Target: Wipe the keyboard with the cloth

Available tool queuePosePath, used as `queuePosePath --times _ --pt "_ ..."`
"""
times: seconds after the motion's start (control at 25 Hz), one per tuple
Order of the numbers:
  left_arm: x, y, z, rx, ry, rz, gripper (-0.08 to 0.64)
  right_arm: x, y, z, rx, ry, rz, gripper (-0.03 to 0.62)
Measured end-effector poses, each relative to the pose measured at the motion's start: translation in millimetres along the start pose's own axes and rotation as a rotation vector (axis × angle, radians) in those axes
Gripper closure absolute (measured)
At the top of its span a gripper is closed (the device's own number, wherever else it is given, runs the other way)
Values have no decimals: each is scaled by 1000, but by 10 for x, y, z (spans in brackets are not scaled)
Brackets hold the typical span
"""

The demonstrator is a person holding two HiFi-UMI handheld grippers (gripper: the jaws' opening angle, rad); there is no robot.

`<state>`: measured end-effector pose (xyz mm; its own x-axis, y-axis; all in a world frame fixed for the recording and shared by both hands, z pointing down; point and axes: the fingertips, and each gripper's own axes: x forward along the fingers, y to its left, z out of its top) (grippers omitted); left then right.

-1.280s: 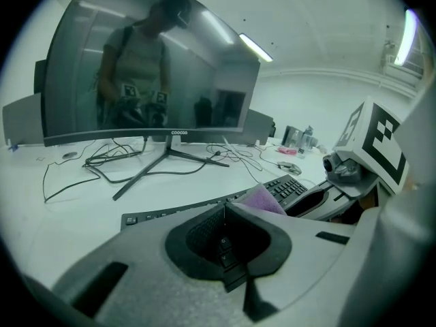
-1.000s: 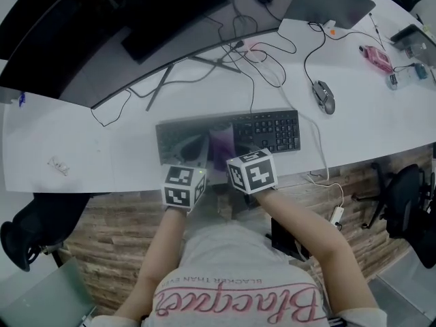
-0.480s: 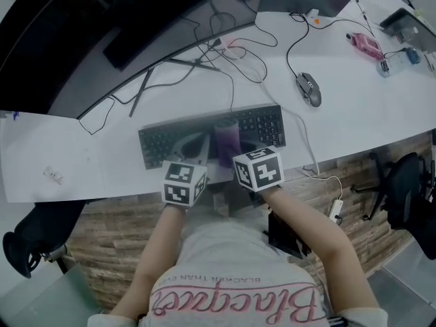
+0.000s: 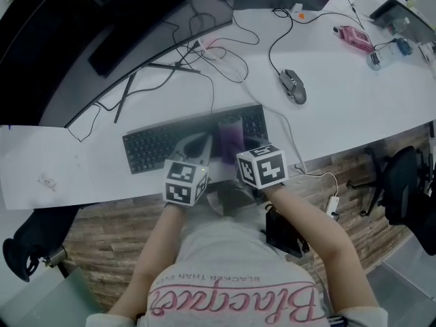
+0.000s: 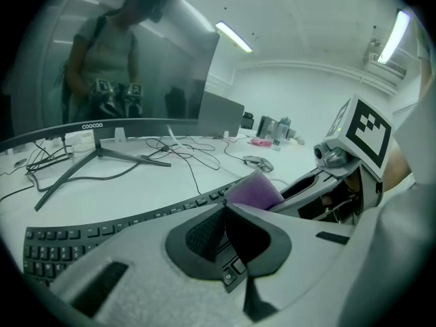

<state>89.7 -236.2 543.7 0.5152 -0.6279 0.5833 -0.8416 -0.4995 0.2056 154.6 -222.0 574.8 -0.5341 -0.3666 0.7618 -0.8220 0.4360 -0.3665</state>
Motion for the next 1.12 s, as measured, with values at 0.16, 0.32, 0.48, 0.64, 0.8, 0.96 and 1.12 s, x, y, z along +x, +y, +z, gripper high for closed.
queuePosePath --times 0.16,0.32,0.48,0.64,0.8,0.96,1.12 --pt "114 -124 49 6 0 -12 555 -107 -200 -8 15 -5 -12 499" --pt "203 -233 120 17 -6 -26 555 -213 -396 -13 5 -8 -44 499" --pt "263 -313 177 23 -12 -36 555 -322 -602 -16 10 -8 -83 499" --pt "292 -370 221 33 -16 -46 555 -430 -799 -31 13 -18 -133 499" --pt "233 -424 288 54 -29 -54 555 -572 -996 -46 -51 -18 -236 499" --pt "139 -415 324 91 -31 -56 555 -724 -1135 29 -107 -44 -340 500" --pt "14 -307 444 120 -58 -45 555 -945 -1127 234 -93 -134 -399 500"
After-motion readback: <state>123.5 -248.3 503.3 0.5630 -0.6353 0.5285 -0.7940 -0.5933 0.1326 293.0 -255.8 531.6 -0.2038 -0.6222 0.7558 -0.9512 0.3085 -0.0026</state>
